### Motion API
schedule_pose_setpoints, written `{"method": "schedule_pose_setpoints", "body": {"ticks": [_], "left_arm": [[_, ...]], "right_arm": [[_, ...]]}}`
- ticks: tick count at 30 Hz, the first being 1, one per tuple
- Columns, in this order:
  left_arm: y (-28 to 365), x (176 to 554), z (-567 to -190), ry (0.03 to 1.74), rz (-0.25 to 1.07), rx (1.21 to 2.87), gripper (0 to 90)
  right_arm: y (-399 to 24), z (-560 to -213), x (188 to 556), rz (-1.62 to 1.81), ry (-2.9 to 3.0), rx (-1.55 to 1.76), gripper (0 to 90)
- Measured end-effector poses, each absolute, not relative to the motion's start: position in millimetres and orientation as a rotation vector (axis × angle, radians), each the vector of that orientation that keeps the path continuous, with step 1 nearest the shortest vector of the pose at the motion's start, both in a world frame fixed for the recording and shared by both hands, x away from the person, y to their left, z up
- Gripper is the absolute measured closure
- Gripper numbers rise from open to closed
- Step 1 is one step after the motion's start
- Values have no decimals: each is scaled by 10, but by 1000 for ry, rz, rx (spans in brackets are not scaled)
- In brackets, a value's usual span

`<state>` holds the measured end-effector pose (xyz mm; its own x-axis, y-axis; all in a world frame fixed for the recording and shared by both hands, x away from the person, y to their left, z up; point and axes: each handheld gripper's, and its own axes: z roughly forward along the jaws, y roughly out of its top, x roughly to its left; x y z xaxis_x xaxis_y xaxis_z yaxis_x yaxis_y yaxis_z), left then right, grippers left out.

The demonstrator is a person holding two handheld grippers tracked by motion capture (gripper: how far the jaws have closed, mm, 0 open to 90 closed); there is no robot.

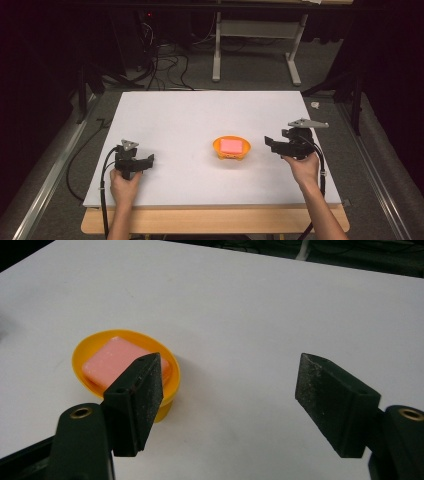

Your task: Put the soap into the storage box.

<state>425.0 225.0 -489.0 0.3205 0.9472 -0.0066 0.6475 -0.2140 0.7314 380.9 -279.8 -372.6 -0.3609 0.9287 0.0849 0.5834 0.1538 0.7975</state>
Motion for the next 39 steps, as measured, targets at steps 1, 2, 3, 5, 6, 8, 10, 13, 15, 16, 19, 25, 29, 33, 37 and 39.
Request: {"method": "schedule_pose_setpoints", "body": {"ticks": [1,2,3,5,6,8,10,13,15,16,19,25,29,33,37,39], "left_arm": [[2251,4250,-4890,1403,603,1952,170],[2251,4250,-4889,1404,603,1952,170],[2251,4250,-4889,1403,603,1952,170],[2250,4250,-4890,1403,603,1951,170],[2250,4250,-4890,1404,603,1951,170],[2251,4250,-4889,1403,603,1952,170],[2250,4250,-4889,1404,603,1952,170],[2250,4250,-4890,1403,603,1951,170],[2251,4250,-4889,1403,603,1952,170],[2251,4250,-4889,1404,603,1952,170],[2251,4250,-4889,1404,603,1952,170],[2250,4250,-4890,1404,604,1951,170],[2251,4250,-4890,1404,603,1952,170],[2250,4250,-4890,1404,604,1951,170],[2251,4251,-4890,1404,604,1951,170],[2251,4251,-4890,1404,604,1951,170]], "right_arm": [[-2808,-3728,3804,1081,2006,1441,278],[-2819,-3731,3799,1082,2003,1444,278],[-2829,-3735,3795,1085,1999,1449,278],[-2852,-3742,3788,1085,1995,1449,278],[-2863,-3745,3784,1087,1993,1447,278],[-2881,-3748,3773,1090,1985,1457,278],[-2904,-3755,3767,1090,1983,1455,278],[-2932,-3767,3752,1093,1974,1465,278],[-2956,-3777,3742,1097,1968,1471,278],[-2965,-3781,3738,1097,1967,1473,279],[-2993,-3796,3726,1096,1963,1480,278],[-3040,-3834,3702,1100,1954,1494,279],[-3067,-3865,3685,1102,1953,1499,279],[-3085,-3904,3674,1112,1950,1514,279],[-3082,-3941,3669,1114,1954,1520,279],[-3084,-3954,3665,1121,1952,1523,279]]}}
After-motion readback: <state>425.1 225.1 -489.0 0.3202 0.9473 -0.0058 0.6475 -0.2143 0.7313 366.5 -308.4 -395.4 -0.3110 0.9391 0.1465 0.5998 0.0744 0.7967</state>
